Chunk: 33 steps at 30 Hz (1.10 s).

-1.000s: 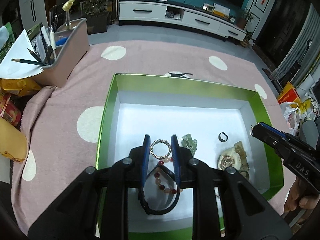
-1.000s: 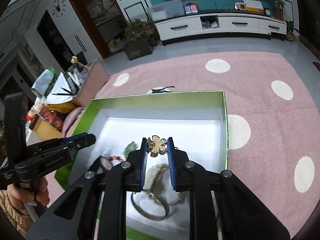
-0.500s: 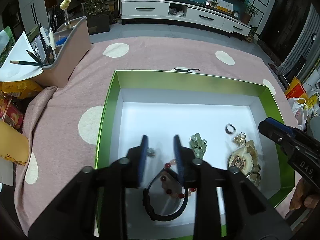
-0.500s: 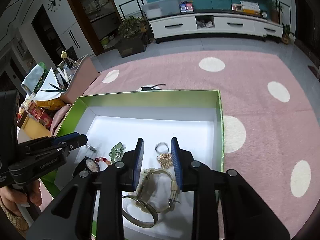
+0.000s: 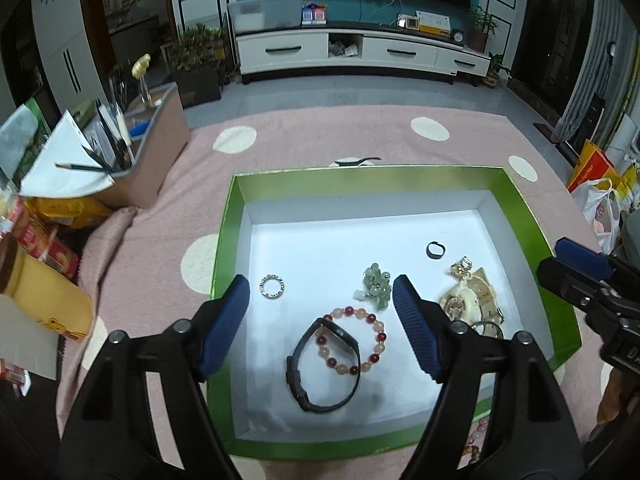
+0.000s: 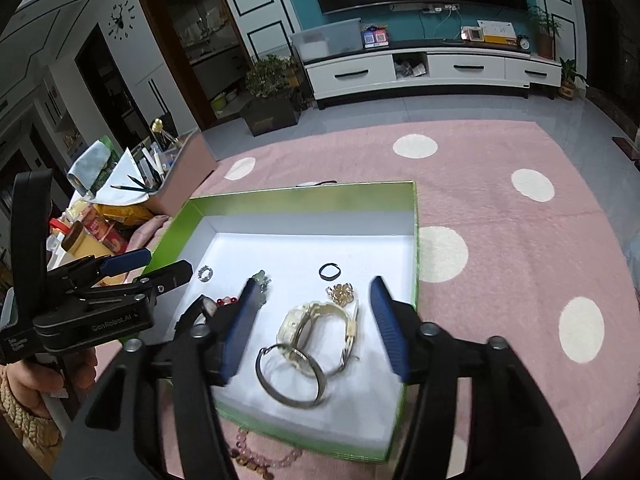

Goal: Organize jewelry
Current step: 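Withdraw both tools from the box toward the two bead bracelets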

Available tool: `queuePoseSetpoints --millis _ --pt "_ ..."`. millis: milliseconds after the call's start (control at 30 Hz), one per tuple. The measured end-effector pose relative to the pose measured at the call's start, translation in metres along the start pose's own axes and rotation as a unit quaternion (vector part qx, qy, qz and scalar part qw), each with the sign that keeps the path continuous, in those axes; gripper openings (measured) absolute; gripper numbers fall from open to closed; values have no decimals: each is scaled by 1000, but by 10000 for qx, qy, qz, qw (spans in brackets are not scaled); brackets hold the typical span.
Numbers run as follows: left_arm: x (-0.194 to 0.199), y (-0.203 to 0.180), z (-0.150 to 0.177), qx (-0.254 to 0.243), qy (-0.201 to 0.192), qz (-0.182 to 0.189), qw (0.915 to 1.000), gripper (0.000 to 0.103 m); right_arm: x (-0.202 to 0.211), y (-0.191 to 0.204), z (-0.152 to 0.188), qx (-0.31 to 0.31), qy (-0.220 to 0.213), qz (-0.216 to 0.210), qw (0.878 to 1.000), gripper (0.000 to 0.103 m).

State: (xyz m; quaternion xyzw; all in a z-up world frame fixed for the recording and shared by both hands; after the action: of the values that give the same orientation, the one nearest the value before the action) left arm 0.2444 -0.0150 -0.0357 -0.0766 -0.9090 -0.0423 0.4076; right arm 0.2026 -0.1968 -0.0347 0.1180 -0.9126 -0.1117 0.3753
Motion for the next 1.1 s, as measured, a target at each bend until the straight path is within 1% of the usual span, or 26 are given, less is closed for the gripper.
queuePoseSetpoints --millis 67,133,200,233,333,367,467,567,700,933,1100 --pt "9 -4 2 -82 -97 -39 9999 81 10 -1 2 -31 -61 -16 10000 68" --pt "18 -7 5 -160 -168 -72 9997 88 18 -1 4 -55 -99 4 9999 72" --pt "26 -10 7 -231 -218 -87 9995 90 27 -1 8 -59 -111 62 9999 81" --pt "30 -11 8 -260 -242 -94 9993 93 30 -1 10 -63 -106 67 9999 82" --pt "44 -12 13 -292 -328 -92 9990 97 39 3 18 -27 -56 56 10000 86" --pt "49 -13 15 -306 -356 -100 9988 98 44 4 21 8 -59 84 9999 90" --pt "62 -16 24 -359 -396 -110 9985 101 57 9 29 143 -79 151 9998 91" --pt "73 -20 34 -392 -408 -101 9983 101 70 14 37 243 -133 196 9994 100" --pt "88 -25 50 -374 -465 -12 9982 101 88 17 48 301 -235 217 9990 100" --pt "114 -33 74 -353 -519 113 9980 101 110 20 65 261 -248 206 9991 102" --pt "123 -38 88 -351 -496 159 9980 101 121 20 77 230 -254 214 9992 102"
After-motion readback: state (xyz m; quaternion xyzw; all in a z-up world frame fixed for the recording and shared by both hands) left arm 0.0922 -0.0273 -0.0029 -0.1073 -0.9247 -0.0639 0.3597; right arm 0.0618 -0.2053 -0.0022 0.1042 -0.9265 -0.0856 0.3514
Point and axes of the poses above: each gripper's, at about its wrist camera, not at the fingertips, and x roughly against the way its jaws point, y to its left, z to its underside, the point moved 4 cm from there along -x, roughly the way its jaws point, and after that the axes turned 3 degrees about -y, right-handed, at the moved point
